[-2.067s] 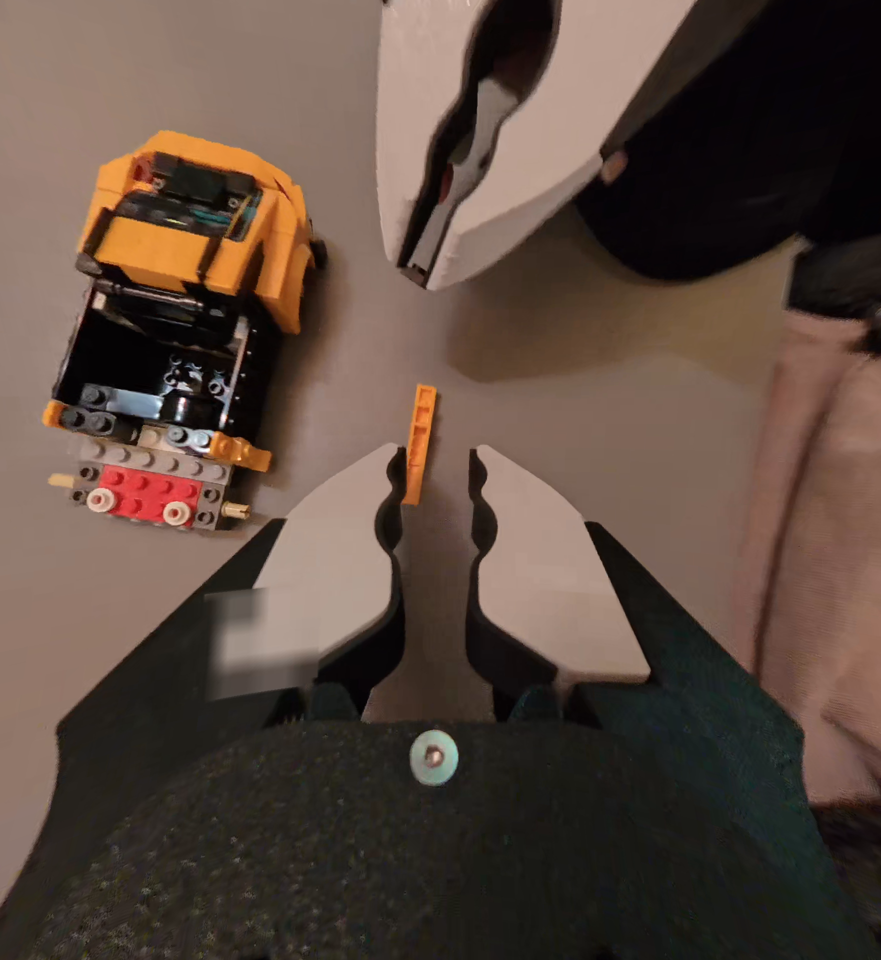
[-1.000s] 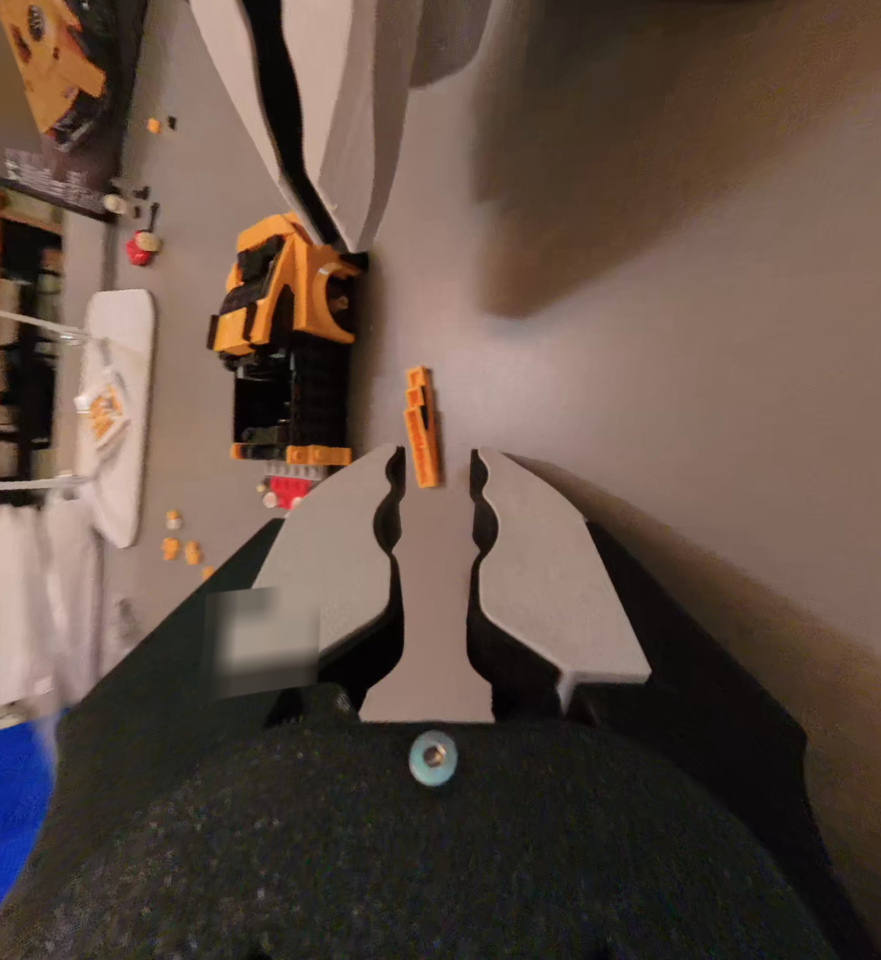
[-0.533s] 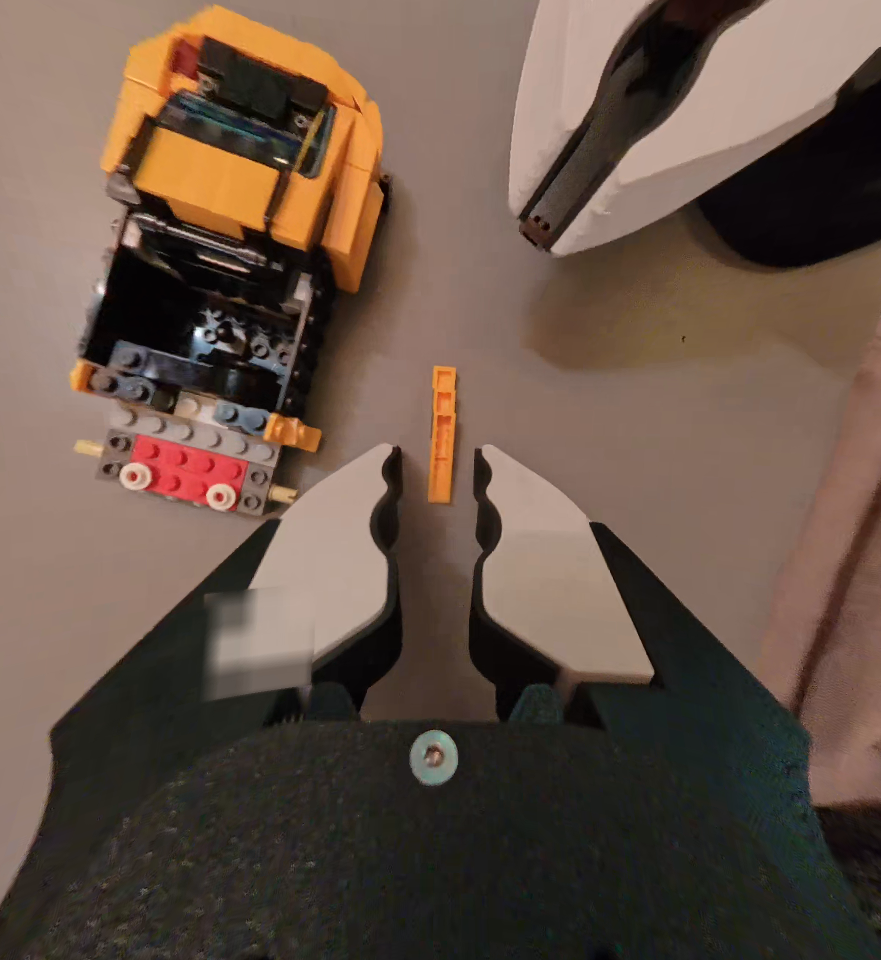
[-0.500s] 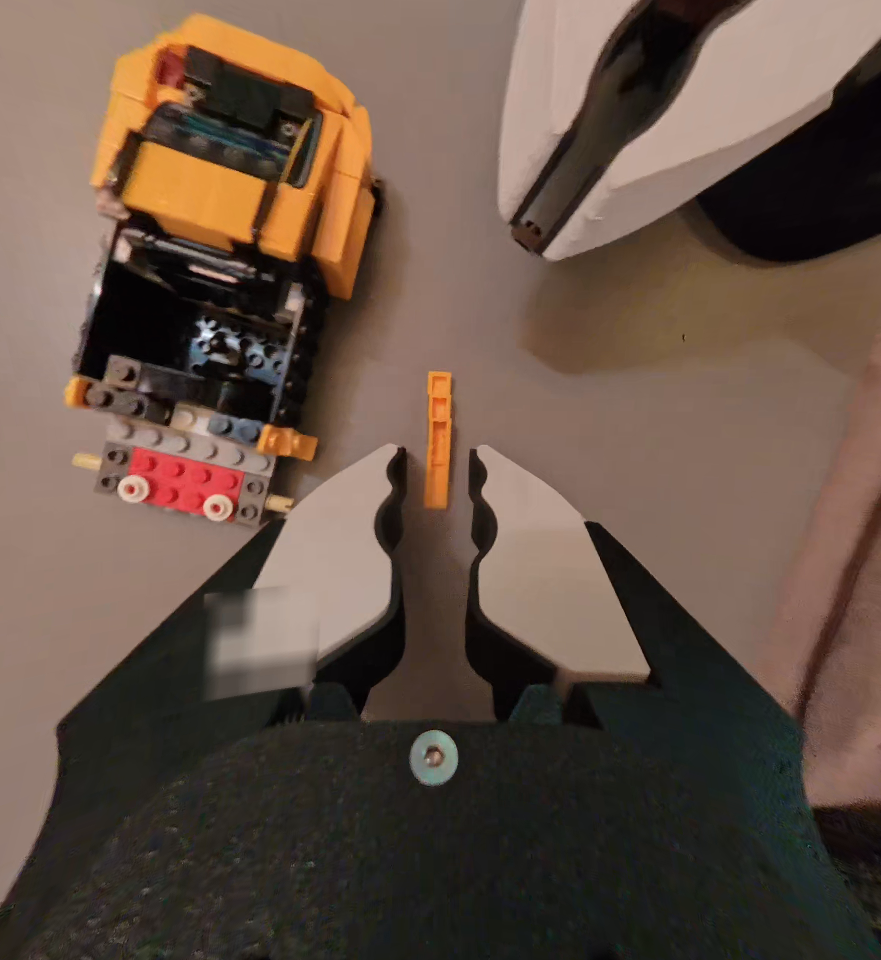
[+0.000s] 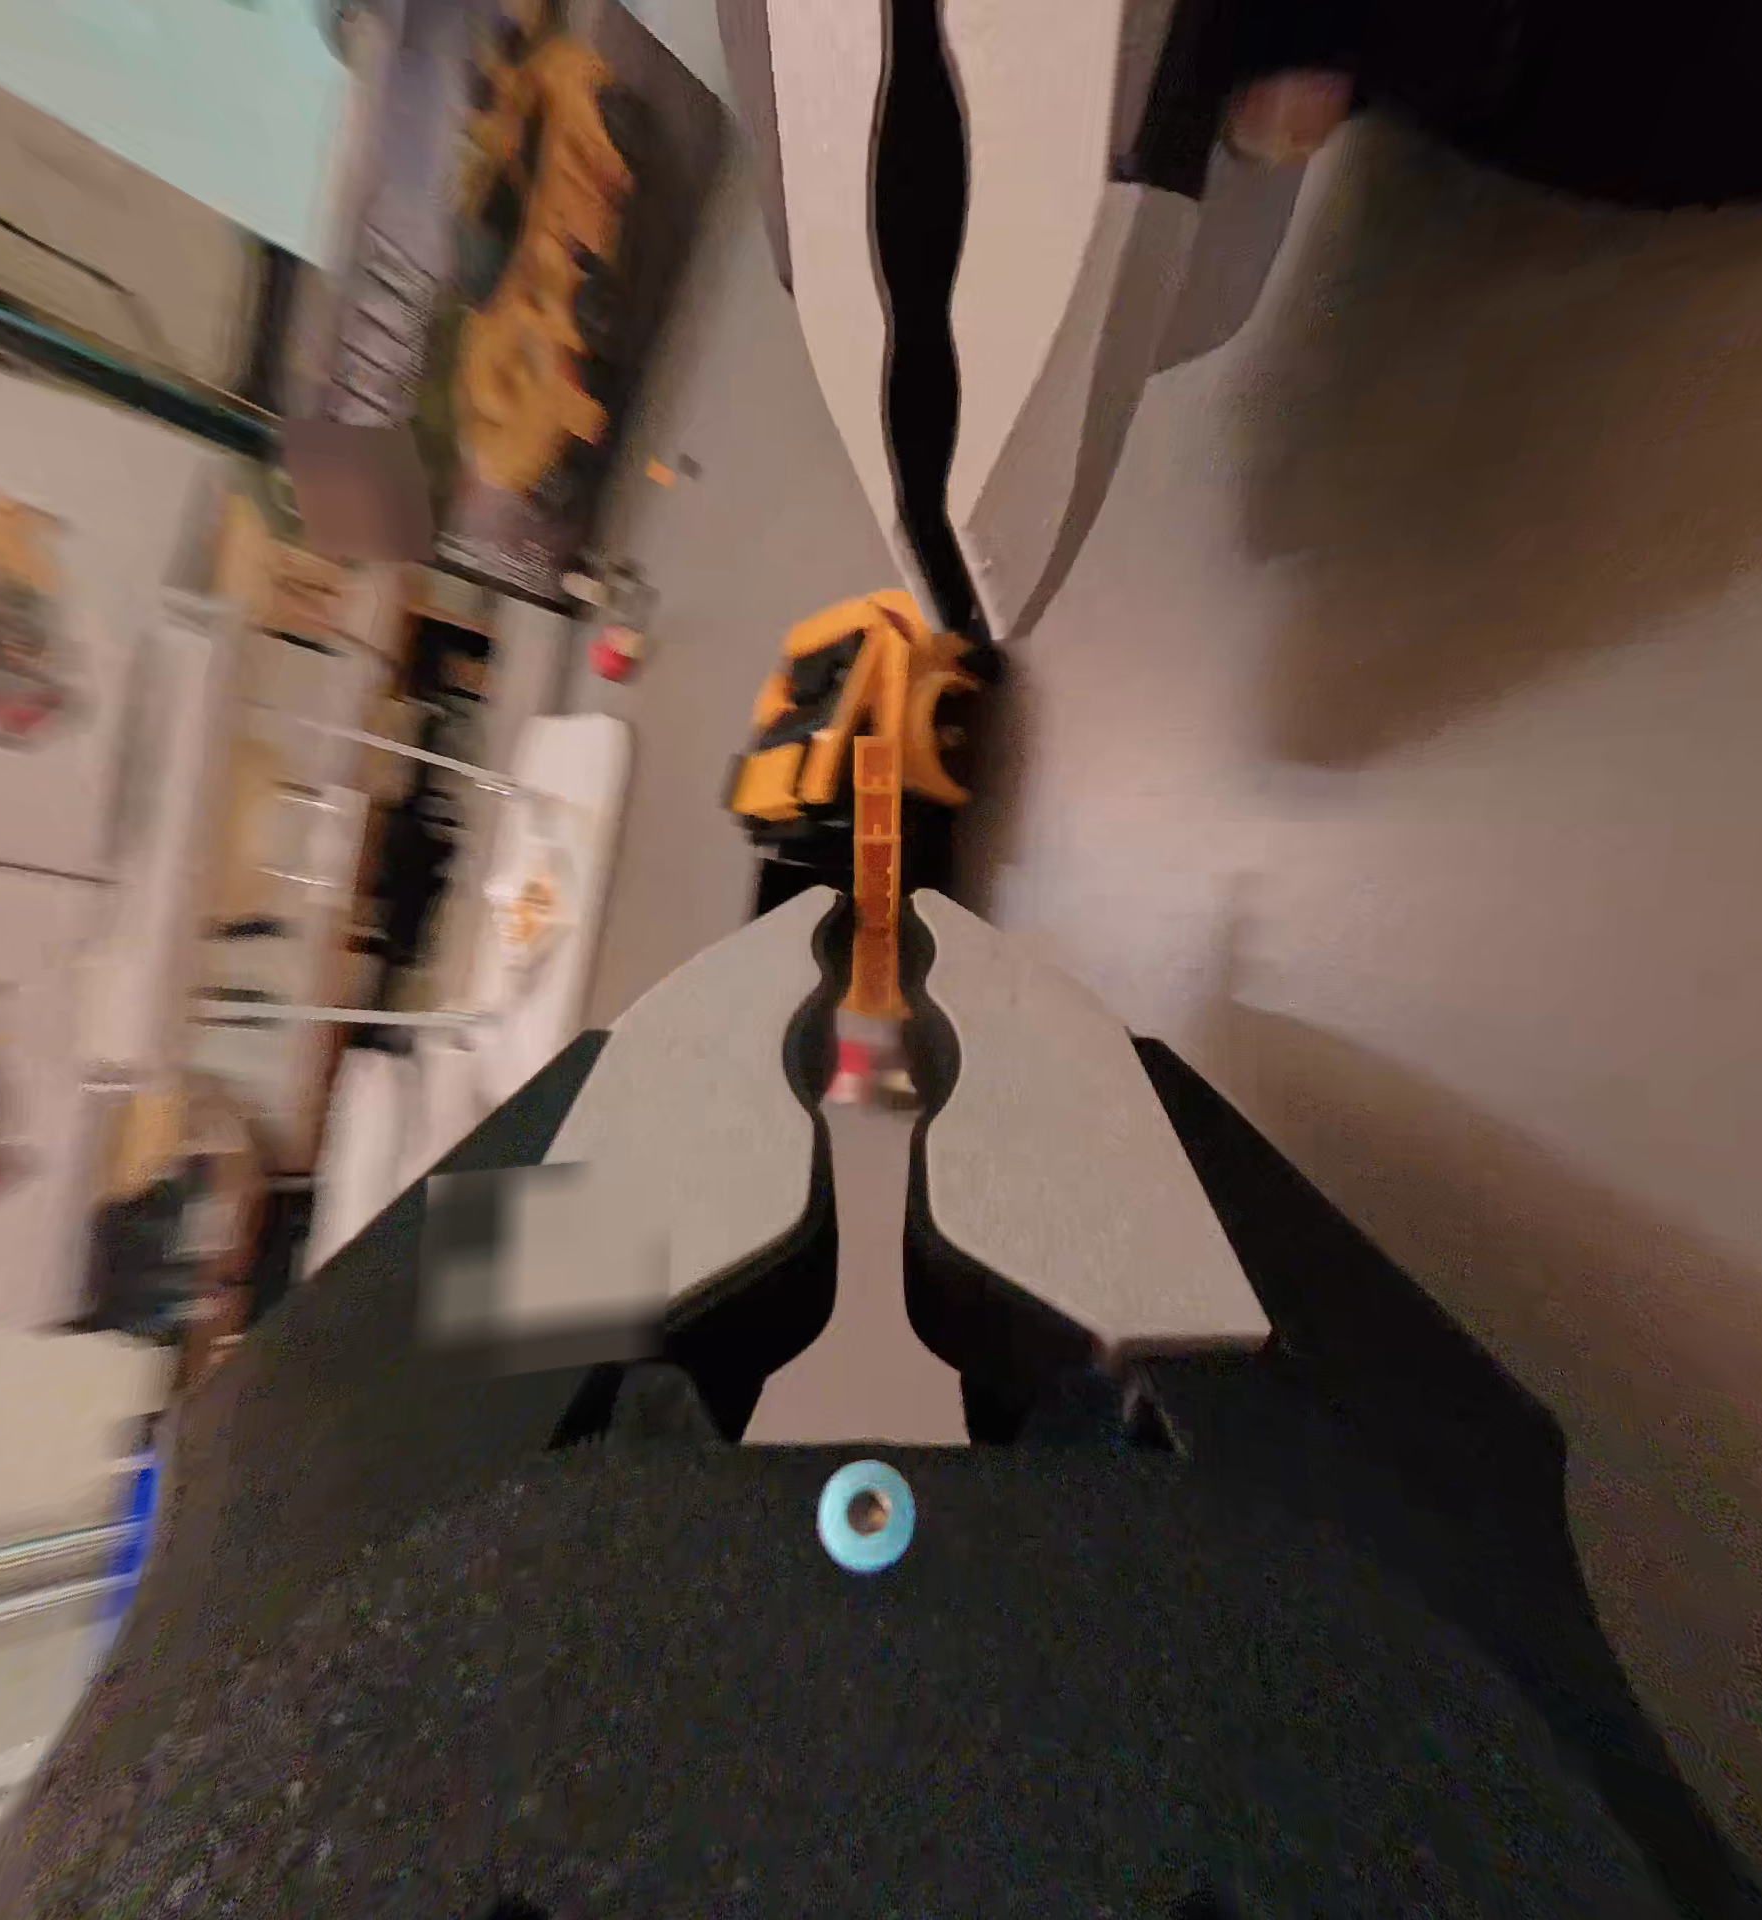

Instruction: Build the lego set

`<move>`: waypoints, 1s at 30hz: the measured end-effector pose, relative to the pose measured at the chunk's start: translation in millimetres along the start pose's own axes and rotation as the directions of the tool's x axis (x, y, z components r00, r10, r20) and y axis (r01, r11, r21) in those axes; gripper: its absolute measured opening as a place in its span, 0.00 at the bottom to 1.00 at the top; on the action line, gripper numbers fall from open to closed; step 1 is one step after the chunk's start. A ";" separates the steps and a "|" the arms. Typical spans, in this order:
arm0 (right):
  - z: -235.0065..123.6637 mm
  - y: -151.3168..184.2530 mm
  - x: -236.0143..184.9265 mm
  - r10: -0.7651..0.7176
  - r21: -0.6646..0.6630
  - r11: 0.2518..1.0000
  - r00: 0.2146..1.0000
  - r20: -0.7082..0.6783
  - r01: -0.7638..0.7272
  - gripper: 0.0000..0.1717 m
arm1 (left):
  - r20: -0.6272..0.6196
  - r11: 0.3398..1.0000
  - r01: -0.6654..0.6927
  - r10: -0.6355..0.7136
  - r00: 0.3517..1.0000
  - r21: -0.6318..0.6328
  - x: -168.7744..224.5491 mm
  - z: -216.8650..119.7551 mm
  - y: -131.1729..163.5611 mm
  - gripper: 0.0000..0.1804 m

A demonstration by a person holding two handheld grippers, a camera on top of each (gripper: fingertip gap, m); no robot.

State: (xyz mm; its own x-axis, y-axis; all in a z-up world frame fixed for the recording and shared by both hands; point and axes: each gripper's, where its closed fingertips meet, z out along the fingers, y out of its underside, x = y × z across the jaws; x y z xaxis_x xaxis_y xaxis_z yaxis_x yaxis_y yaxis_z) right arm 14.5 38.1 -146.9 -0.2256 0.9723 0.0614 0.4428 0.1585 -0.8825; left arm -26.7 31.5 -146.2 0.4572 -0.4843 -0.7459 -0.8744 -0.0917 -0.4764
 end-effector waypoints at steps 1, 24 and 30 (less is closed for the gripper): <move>-1.3 -2.6 -0.8 -0.010 0.017 1.000 1.000 -0.001 0.010 0.04 | 0.095 0.996 -0.088 0.086 0.992 0.015 -6.2 -4.0 -3.3 0.04; -7.7 -27.2 -21.0 -0.255 0.153 0.952 0.963 -0.087 0.266 0.04 | 0.441 0.876 -0.482 0.433 0.786 -0.002 -1.4 -13.3 -27.6 0.04; -4.1 -22.9 -18.7 -0.296 0.113 0.944 0.947 -0.124 0.309 0.04 | 0.427 0.892 -0.452 0.409 0.806 0.000 1.8 -9.9 -26.9 0.04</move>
State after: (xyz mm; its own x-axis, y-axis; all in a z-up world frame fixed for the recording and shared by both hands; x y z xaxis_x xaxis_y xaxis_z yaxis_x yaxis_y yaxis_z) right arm 12.1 17.0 -125.9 -0.2372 0.8954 0.3767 0.2504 0.4310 -0.8669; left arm -4.0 24.5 -130.2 0.0801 -0.0568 -0.9952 -0.9867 0.1371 -0.0872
